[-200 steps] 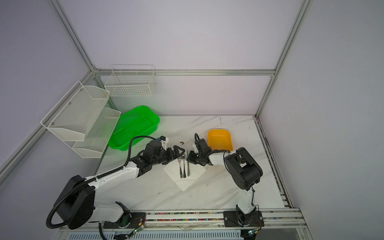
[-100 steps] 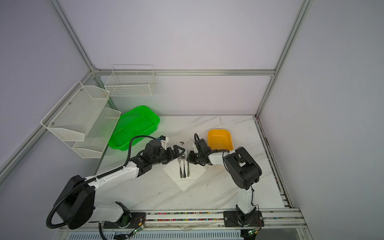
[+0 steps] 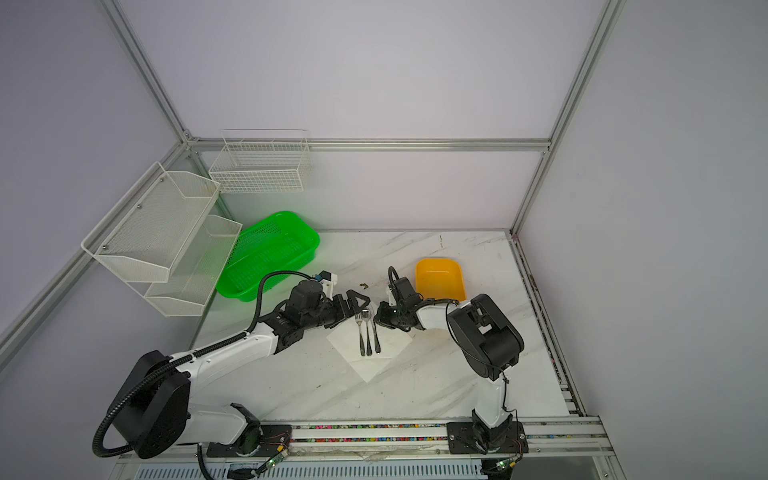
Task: Place the utensils on the paper napkin and roll it up
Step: 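Lower the knife onto the napkin next to the spoon with the right gripper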
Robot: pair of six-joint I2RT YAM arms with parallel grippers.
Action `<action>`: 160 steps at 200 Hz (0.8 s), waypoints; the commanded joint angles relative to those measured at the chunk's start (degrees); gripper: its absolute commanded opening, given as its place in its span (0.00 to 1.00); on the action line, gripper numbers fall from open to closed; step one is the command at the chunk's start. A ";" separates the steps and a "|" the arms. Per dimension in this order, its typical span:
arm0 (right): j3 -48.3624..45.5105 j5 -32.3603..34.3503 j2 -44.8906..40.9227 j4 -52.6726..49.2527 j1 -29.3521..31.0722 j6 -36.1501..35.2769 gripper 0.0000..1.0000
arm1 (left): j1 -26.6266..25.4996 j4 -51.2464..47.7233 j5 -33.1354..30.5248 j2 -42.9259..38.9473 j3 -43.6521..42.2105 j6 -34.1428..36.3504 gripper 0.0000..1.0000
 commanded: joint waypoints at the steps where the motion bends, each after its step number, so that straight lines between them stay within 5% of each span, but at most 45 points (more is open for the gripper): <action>1: 1.22 3.12 -3.31 -4.79 0.46 -0.93 0.14 | 0.36 1.46 0.77 -0.76 -2.63 -0.24 1.00; 48: 3.56 10.43 -6.86 -13.15 3.27 -4.81 0.21 | 0.86 -1.21 -4.04 -4.25 -4.04 -0.20 0.99; 110: 13.37 23.92 -0.15 -26.57 9.60 -5.32 0.21 | 3.50 -4.13 -6.57 -9.60 -7.41 -0.91 0.97; 160: 18.18 27.76 3.76 -32.25 11.94 -6.06 0.22 | 4.89 -4.78 -6.33 -11.39 -8.78 -0.60 0.97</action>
